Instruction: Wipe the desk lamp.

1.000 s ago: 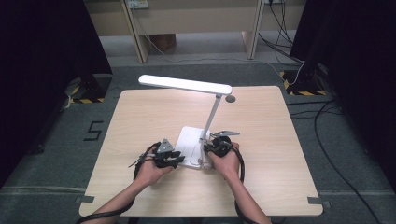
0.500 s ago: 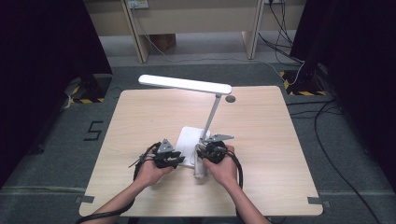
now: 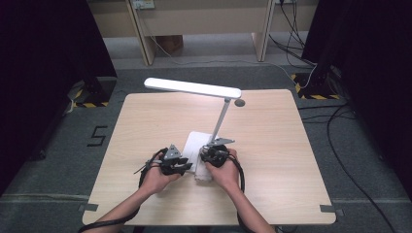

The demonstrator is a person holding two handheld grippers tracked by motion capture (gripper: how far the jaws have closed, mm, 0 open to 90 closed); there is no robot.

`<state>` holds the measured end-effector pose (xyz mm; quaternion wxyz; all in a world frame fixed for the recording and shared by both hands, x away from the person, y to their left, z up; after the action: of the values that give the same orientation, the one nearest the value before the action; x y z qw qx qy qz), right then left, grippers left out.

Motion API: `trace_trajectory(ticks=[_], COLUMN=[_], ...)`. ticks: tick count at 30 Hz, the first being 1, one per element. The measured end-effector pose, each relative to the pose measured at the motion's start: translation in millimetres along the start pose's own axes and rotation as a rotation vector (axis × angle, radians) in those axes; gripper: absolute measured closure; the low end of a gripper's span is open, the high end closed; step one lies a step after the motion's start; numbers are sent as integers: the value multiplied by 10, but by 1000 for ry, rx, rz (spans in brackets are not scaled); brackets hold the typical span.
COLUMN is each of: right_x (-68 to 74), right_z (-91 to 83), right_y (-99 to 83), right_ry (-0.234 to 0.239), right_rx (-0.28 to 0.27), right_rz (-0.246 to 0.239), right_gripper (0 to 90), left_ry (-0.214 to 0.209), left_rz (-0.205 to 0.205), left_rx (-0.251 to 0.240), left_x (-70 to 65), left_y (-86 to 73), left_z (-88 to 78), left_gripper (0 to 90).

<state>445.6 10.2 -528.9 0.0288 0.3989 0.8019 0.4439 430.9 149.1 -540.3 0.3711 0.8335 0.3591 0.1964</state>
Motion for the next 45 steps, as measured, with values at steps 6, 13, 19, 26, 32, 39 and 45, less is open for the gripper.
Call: trace_trajectory(ticks=[6, 13, 19, 26, 32, 39, 45], right_x=[175, 154, 40, 64, 136, 167, 159], right_z=[-90, -292, -342, -294, -315, -296, -312], right_y=[-122, 131, 275, 347, 429, 409, 418], right_ry=[83, 72, 45, 71, 96, 120, 118], right_rx=[39, -77, -140, -156, -169, -174, -175], right_rz=[25, 30, 51, 73, 61, 81, 84], right_gripper=[858, 857, 857, 857, 857, 857, 757], left_ry=[0, 13, -23, -100, -125, -151, -137], left_rz=[-2, 19, -16, 23, 12, -6, -20], left_rx=[0, 26, -77, -81, -41, -89, -100], left_x=[-2, 30, 42, -100, -126, -117, -105], left_y=[3, 25, 278, 459, 442, 488, 486], left_z=[2, -40, -331, -356, -157, -111, -98], left_gripper=[675, 636, 536, 396, 355, 544, 793])
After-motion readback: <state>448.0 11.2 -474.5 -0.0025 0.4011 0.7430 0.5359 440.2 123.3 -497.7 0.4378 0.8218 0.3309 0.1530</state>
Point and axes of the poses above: each handheld gripper's, and its own axes: z roughly forward along the jaws, y roughly out of its top, x roughly to its left, the point moved 6 cm from there along z, roughly forward along the jaws, and after that the axes turned 8 degrees about y, right-handed, at the moved point
